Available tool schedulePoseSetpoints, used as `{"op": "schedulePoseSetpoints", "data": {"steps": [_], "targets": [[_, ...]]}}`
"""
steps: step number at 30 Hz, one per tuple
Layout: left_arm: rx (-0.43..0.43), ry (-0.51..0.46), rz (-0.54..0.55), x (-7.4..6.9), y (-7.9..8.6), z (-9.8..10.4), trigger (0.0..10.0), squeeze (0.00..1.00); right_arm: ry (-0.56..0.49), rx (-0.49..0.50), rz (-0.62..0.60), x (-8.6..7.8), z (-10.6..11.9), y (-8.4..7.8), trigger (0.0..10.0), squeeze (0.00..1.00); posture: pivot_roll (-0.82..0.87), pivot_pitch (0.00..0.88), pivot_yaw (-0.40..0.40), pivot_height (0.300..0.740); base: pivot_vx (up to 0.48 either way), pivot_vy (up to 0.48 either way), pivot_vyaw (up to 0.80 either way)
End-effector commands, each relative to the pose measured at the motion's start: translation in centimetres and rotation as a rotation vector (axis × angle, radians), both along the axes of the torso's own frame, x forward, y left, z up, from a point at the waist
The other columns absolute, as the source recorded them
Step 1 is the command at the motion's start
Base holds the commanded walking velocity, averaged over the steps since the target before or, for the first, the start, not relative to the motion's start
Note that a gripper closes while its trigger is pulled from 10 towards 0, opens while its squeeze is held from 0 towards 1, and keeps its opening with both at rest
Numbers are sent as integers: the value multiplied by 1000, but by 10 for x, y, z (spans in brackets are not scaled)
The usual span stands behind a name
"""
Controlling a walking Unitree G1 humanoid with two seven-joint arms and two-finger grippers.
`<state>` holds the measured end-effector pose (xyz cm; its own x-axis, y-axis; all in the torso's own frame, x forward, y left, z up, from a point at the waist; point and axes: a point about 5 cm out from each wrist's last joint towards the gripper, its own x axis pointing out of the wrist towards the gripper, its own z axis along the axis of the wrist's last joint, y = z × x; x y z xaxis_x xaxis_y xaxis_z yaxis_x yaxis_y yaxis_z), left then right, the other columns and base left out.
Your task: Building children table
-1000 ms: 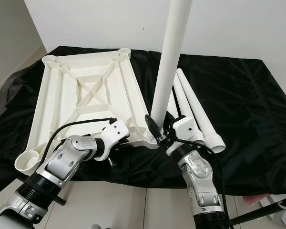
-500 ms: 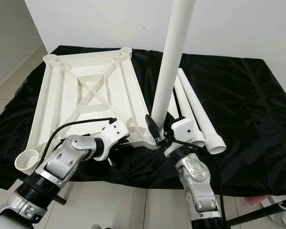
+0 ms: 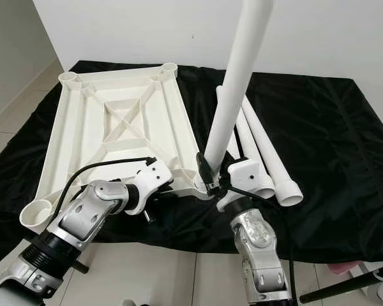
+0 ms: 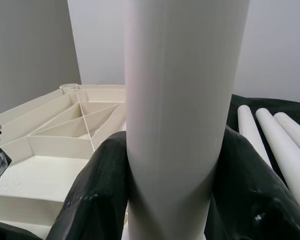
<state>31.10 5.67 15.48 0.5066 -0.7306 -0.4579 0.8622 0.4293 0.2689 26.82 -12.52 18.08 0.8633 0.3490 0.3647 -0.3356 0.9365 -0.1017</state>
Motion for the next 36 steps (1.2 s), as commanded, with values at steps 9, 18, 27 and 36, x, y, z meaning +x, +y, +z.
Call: {"op": "schedulePoseSetpoints", "data": {"steps": [9,18,27,36], "targets": [[-26,-39,-40,-2,-8,11,10000,0,38,-24,45,-12,-9,21,10000,0,-107,123,41,740,0,0,0],[-27,-38,-37,-1,-7,12,10000,0,39,-16,0,-13,-8,21,10000,0,-109,128,43,740,0,0,0],[-28,-40,-38,-1,-7,13,10000,0,94,-1,-75,-6,-11,21,10000,0,-106,134,45,740,0,0,0],[-29,-41,-35,-1,-7,14,10000,0,156,-5,-111,8,-10,20,10000,0,-103,136,44,740,0,0,0]]}}
